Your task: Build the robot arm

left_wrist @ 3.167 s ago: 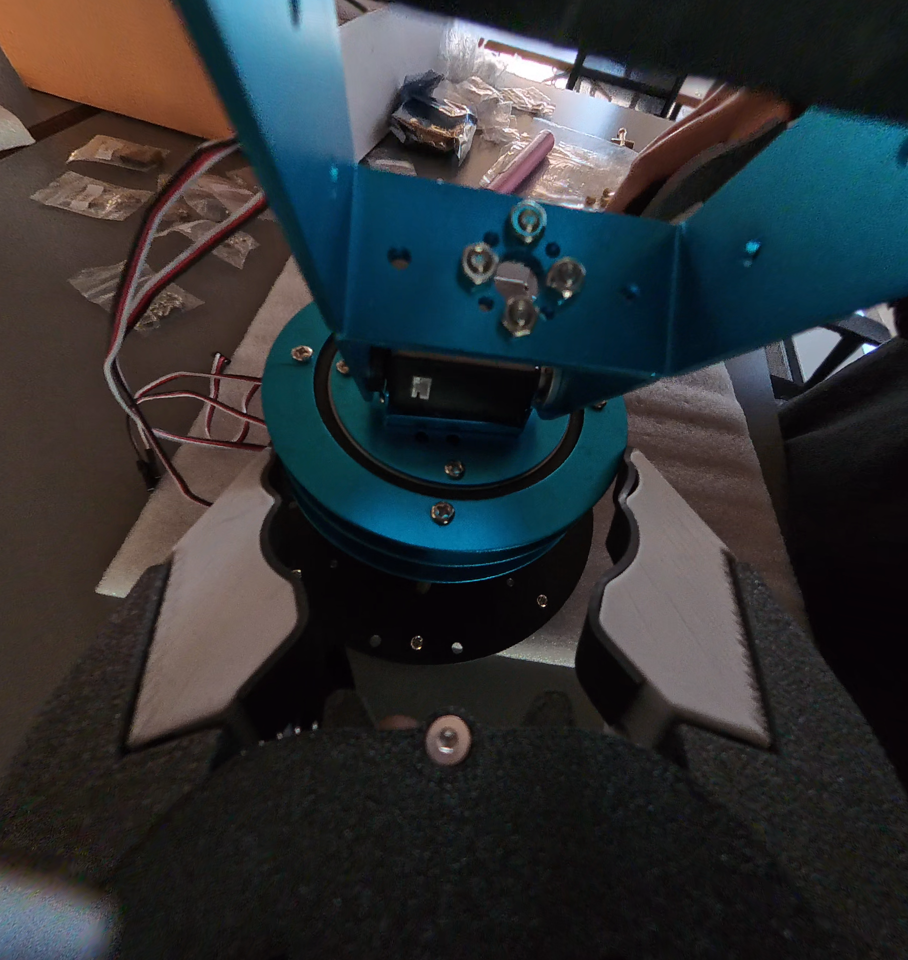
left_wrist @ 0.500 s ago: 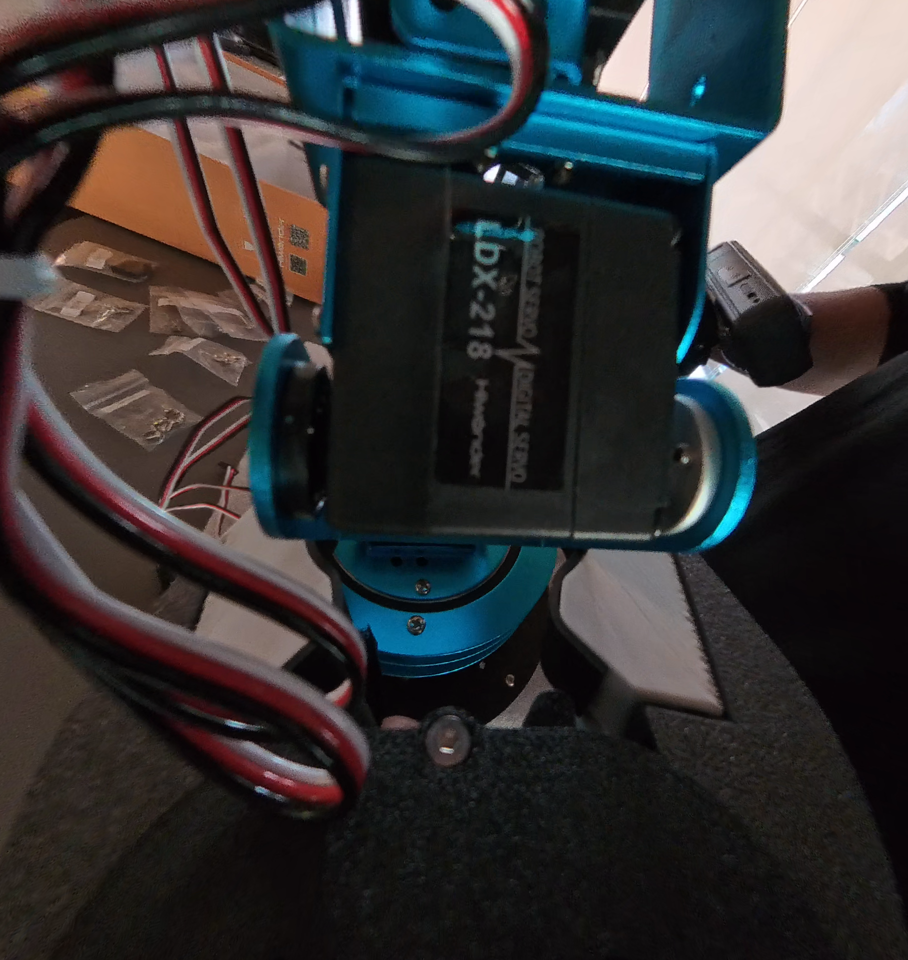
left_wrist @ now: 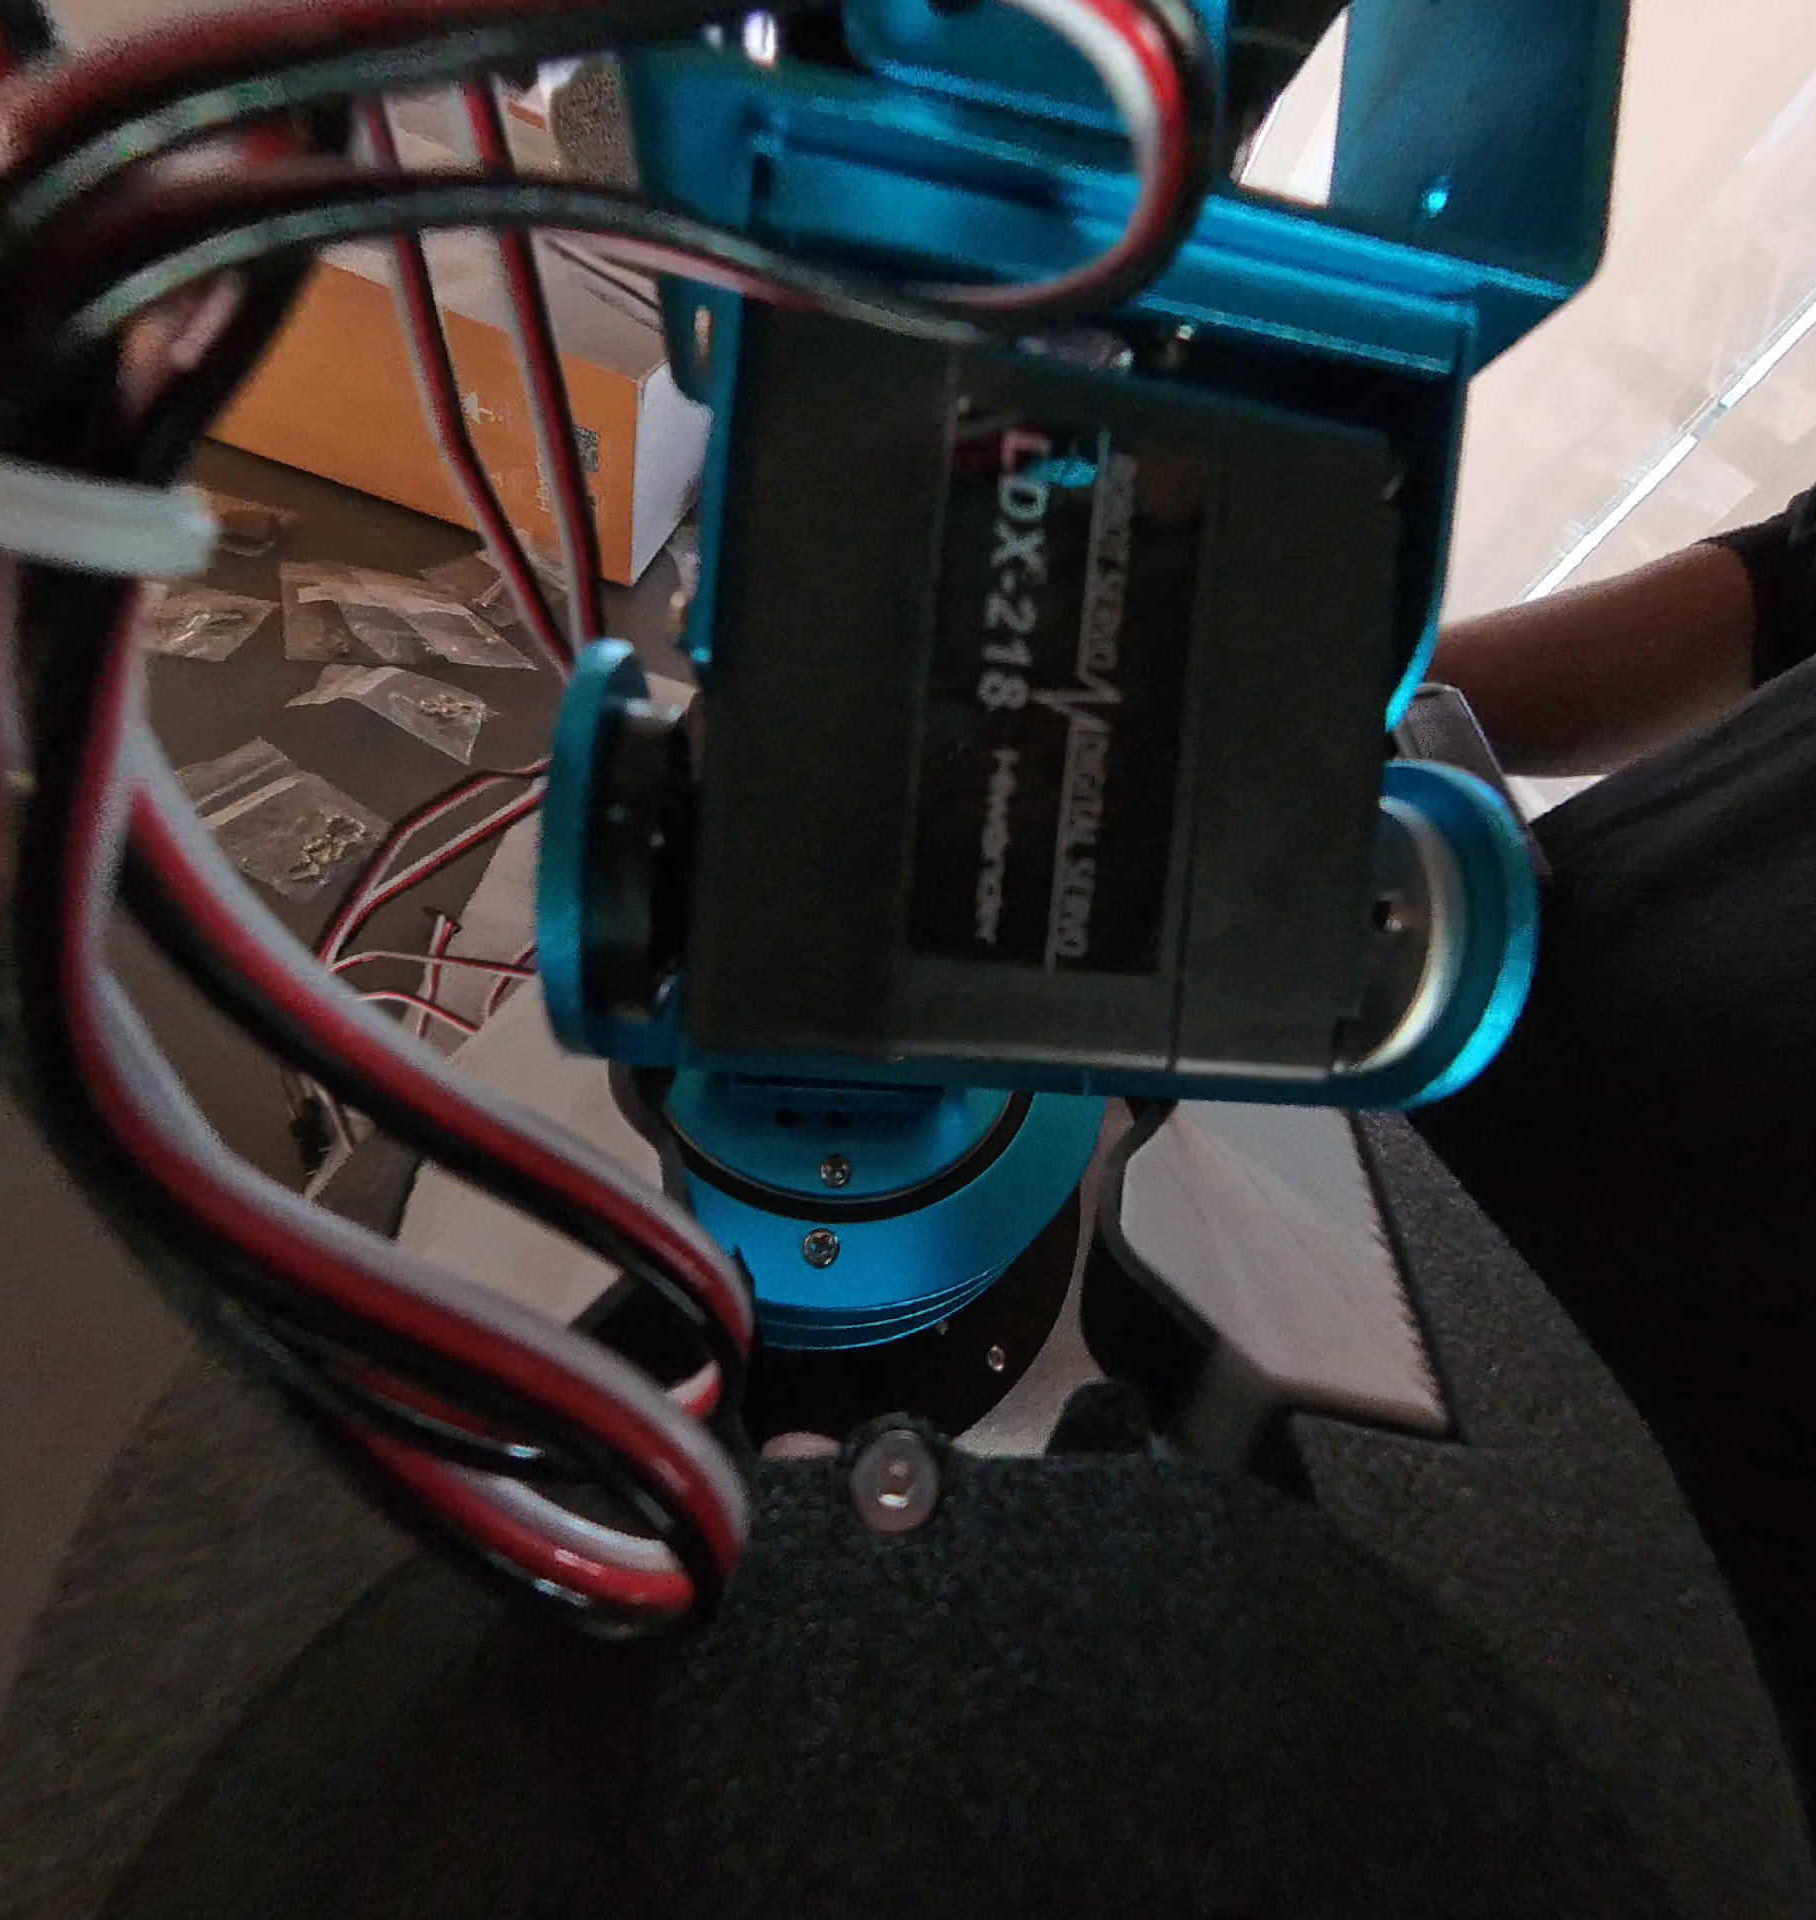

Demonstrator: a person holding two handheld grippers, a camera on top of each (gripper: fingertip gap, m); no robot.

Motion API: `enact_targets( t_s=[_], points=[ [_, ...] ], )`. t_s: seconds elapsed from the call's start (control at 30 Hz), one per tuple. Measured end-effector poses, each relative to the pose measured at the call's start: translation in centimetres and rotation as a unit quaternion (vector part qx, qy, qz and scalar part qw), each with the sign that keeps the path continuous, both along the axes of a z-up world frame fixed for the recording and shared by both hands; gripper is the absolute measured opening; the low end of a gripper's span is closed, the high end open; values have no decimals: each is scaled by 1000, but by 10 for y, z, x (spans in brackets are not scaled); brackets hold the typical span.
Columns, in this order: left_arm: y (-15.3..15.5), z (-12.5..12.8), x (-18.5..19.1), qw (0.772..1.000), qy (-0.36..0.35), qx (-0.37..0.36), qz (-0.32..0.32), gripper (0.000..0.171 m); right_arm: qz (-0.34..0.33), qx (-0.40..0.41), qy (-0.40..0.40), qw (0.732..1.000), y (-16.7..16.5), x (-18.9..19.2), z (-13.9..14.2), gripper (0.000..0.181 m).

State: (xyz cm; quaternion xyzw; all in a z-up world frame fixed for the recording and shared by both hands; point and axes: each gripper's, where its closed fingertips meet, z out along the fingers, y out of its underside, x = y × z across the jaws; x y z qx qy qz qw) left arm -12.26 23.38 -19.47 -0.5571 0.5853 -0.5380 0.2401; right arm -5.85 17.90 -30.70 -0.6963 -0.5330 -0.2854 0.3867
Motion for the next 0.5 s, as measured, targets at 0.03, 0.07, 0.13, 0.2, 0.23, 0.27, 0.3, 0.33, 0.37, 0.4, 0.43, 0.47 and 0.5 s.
enact_targets(
  t_s=[0.03,0.07,0.13,0.2,0.23,0.27,0.3,0.33,0.37,0.4,0.43,0.47,0.5],
  points=[
    [2,1,0,1000,0,-7,2,82,6,8,-11,1000,1,0,2,15],
    [5,2,1,1000,0,-16,4,83,11,12,-18,1000,1,0,5,13],
    [12,6,3,999,0,-41,12,86,17,2,-14,1000,3,2,13,11],
    [20,10,6,997,1,-72,17,85,12,1,4,1000,8,7,21,9],
    [24,10,6,997,3,-79,12,84,9,8,11,1000,11,11,26,7],
    [27,8,6,997,4,-74,9,81,4,11,17,1000,14,15,29,7],
    [30,7,7,998,2,-66,8,78,1,10,19,1000,16,17,32,6],
    [31,5,8,998,4,-62,7,80,2,8,18,1000,18,19,34,5],
    [33,3,10,998,6,-63,7,79,3,6,20,1000,20,20,35,5],
    [34,3,11,998,2,-67,7,77,0,7,24,1000,21,21,36,5],
    [35,4,12,997,-1,-71,9,79,-2,10,26,1000,22,21,36,5],
    [35,4,13,997,-2,-72,9,79,-4,14,27,1000,22,21,36,5],
    [35,4,14,998,0,-67,9,79,-6,20,23,1000,22,22,35,5]
  ],
)
